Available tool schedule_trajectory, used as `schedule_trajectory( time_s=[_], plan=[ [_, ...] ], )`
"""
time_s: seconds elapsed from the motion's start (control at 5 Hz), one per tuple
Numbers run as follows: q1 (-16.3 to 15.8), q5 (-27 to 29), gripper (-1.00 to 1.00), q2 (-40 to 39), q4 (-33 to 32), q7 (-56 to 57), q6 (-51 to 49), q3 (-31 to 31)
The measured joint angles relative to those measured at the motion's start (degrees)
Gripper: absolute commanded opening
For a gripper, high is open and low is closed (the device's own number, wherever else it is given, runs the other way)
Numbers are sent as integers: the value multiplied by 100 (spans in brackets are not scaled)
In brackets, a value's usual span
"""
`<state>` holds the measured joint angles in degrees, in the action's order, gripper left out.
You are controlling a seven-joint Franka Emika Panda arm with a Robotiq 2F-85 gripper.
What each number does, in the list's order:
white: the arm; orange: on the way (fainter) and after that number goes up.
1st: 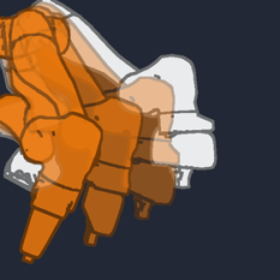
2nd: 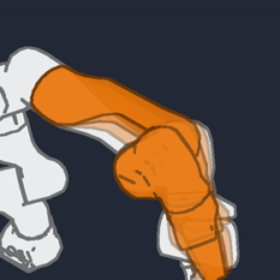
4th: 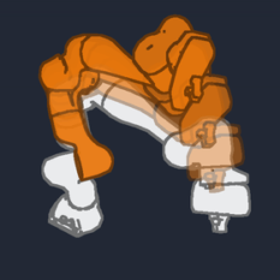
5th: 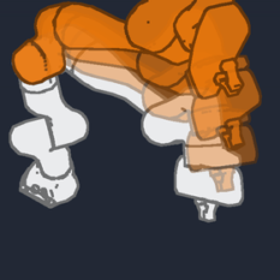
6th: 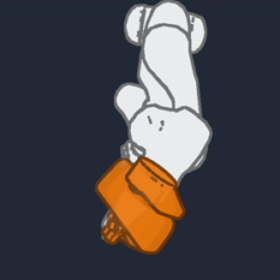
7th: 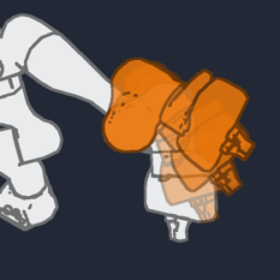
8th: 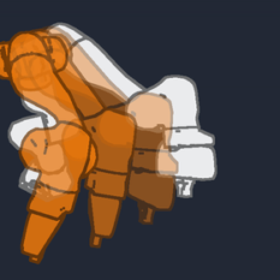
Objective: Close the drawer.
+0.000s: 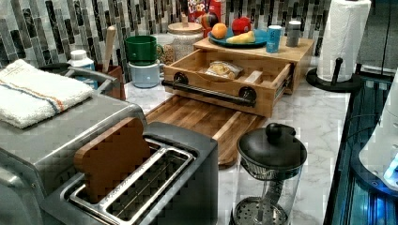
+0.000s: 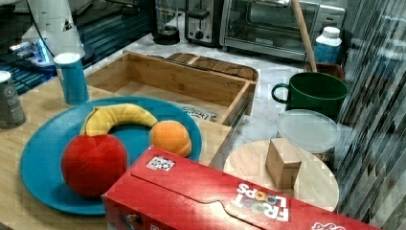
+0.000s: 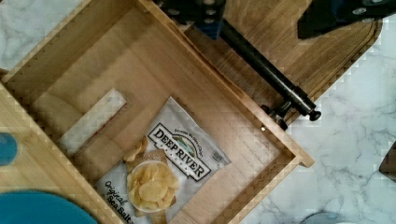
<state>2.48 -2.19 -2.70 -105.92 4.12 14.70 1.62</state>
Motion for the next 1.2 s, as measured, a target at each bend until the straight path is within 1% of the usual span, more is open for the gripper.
schedule_trajectory(
  time_s=[0.4,0.6,0.8,1.0,1.2],
  plan=[
    [2,-100,-100,-86,-22,2,31,0],
    [-1,-30,100,-90,-95,2,70,33],
    [6,-40,100,24,-442,218,823,35],
    [-13,-46,100,119,-750,977,985,32],
    [6,-52,100,185,-1035,1419,1020,-38]
  ],
)
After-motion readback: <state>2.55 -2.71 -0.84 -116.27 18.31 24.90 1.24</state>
